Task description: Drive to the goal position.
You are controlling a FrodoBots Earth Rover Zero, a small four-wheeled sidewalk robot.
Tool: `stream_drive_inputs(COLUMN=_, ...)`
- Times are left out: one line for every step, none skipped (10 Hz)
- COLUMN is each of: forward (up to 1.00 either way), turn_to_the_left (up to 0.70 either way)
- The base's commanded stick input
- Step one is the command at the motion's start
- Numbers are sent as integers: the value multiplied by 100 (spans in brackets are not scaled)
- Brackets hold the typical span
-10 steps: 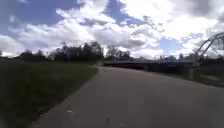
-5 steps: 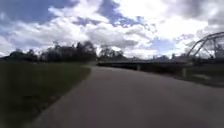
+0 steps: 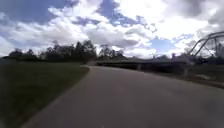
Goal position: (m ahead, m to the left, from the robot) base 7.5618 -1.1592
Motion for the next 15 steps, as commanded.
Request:
stream_drive_inputs(forward=100, turn_to_the_left=0)
stream_drive_inputs(forward=100, turn_to_the_left=0)
stream_drive_inputs(forward=100, turn_to_the_left=0)
stream_drive_inputs(forward=100, turn_to_the_left=0)
stream_drive_inputs(forward=100, turn_to_the_left=0)
stream_drive_inputs(forward=100, turn_to_the_left=0)
stream_drive_inputs(forward=100, turn_to_the_left=0)
stream_drive_inputs(forward=100, turn_to_the_left=0)
stream_drive_inputs(forward=100, turn_to_the_left=0)
stream_drive_inputs(forward=100, turn_to_the_left=0)
stream_drive_inputs(forward=100, turn_to_the_left=0)
stream_drive_inputs(forward=100, turn_to_the_left=0)
stream_drive_inputs(forward=100, turn_to_the_left=0)
stream_drive_inputs(forward=100, turn_to_the_left=0)
stream_drive_inputs(forward=100, turn_to_the_left=0)
